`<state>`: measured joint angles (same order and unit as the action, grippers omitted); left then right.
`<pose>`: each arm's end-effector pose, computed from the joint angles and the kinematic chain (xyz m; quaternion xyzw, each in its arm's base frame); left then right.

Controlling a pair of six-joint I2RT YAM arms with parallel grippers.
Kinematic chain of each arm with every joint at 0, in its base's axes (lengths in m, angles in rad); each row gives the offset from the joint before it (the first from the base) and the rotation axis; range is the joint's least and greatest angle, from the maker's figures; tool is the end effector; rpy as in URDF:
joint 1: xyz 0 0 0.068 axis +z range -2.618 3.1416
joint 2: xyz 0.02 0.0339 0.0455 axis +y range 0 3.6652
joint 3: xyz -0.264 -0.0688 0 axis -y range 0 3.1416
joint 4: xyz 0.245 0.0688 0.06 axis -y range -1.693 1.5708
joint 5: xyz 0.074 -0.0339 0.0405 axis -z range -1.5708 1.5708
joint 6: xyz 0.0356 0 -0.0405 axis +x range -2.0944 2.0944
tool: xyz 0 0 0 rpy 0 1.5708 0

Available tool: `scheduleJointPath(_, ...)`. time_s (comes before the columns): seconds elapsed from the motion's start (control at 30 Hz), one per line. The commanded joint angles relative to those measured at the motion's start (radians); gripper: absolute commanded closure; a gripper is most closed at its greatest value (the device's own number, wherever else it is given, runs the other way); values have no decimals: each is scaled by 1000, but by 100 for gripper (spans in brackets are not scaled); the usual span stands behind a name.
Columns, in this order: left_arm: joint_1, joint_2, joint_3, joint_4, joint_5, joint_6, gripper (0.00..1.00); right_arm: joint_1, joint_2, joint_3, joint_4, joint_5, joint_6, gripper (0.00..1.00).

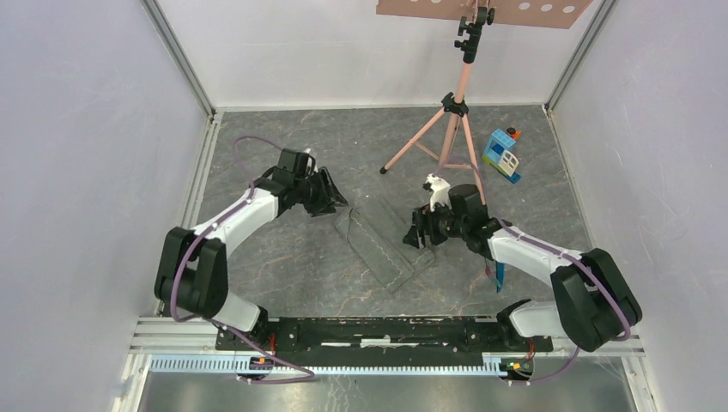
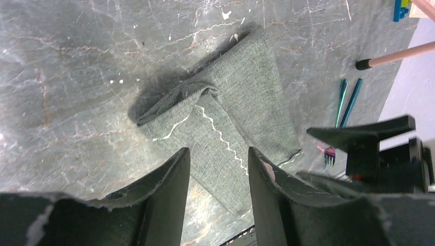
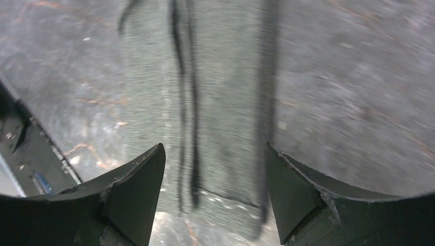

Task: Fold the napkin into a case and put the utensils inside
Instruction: Smooth out the 2/3-rectangle-folded napkin at the center of the board, then rotate the 2/3-rectangle-folded napkin at the center of the board.

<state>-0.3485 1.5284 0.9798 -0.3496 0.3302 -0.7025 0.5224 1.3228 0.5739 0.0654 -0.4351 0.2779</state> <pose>0.2933 -0.1188 0.2165 -0.1106 0.9261 -0.2975 0.2038 0.2160 0.1417 0.1794 -0.1995 0.8640 0.3428 0.3101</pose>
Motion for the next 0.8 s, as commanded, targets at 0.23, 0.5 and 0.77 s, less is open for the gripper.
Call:
scheduleJointPath(0.23,0,59,-186,153,46,-32,51,-119,99,-47,0,-12,-39,49)
scheduleJointPath(0.5,-13,231,-53,187,62,-21,56,-3,46,-245,268,-69,203,68)
scheduleJointPath(0.77,-64,19,-37,-27,-317,70,35,120,-97,-247,161,126,256,38)
